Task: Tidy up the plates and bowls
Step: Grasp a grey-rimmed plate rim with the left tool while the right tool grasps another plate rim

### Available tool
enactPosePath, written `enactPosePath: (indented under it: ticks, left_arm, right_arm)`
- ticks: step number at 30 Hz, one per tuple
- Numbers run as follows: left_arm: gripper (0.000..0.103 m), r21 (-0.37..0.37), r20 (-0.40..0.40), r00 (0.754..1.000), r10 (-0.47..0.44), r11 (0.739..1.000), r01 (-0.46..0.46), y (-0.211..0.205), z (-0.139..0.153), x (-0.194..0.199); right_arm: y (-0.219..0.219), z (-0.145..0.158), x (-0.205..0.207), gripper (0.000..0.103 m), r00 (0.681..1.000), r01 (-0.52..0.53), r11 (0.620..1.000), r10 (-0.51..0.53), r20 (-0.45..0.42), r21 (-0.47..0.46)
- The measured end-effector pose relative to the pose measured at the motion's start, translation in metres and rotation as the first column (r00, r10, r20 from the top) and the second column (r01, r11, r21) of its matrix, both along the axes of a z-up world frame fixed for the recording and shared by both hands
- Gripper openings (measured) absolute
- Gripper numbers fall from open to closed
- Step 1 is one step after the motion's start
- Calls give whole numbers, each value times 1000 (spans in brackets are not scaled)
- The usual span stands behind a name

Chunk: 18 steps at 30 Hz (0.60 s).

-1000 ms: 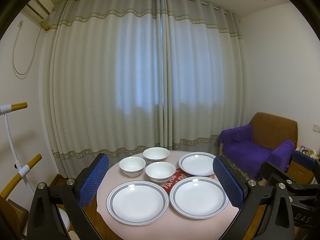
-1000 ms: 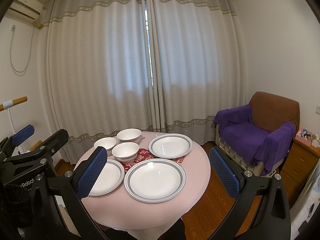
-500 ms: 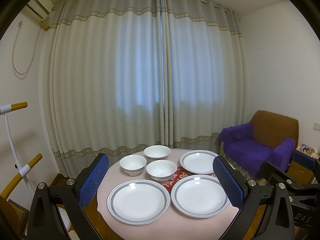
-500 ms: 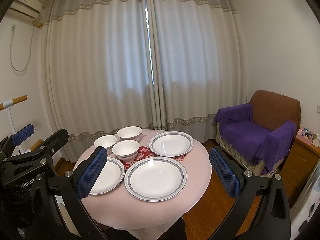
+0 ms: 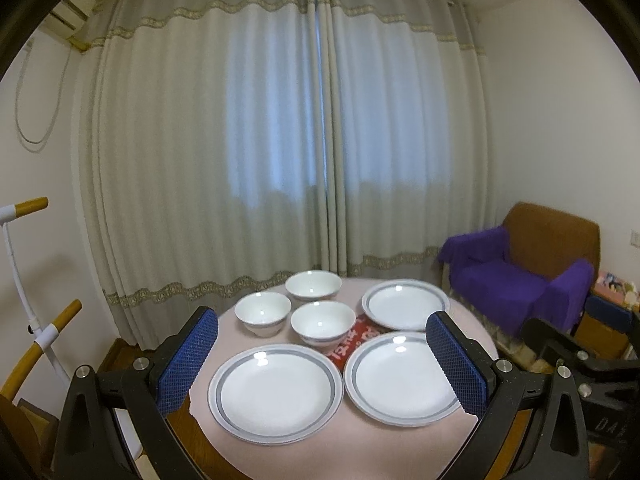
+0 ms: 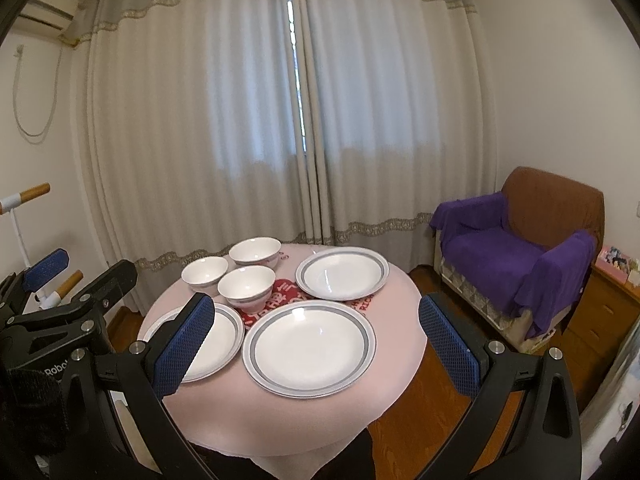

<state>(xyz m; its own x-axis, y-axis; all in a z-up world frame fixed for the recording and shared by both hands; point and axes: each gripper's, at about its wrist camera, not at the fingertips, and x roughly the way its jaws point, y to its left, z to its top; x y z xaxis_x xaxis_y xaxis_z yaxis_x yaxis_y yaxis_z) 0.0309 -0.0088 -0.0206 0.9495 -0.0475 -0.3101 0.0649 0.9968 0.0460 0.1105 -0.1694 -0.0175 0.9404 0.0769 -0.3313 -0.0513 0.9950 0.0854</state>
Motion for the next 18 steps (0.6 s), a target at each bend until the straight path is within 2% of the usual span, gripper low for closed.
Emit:
enactPosePath:
  ticks: [4,7,11,16,18]
  left_arm:
    - [102,15,-62,998,10,1000,-9,3,-12,17]
    - [102,9,-143,989,22,1000,-21,8,-26,37]
    - [102,-13,-263,964,26,999,-31,8,-47,65]
    - [102,-21,-356,934,25,999,-35,5,-61,94]
    - [102,-50,-389,921,25,998,-49,8,-65,104]
  right_arm:
    - [-8,-15,15,103,999,12,1000,-11,-44,11]
    - [-15,-31,31,103,996,23,1000,-22,-90,19]
    - [-25,-58,56,103,986,23,999,-18,-164,25]
    - [-41,-92,85,103,969,17,998,-2,-247,57]
    - [-48,-104,97,103,962,12,997,9,-274,75]
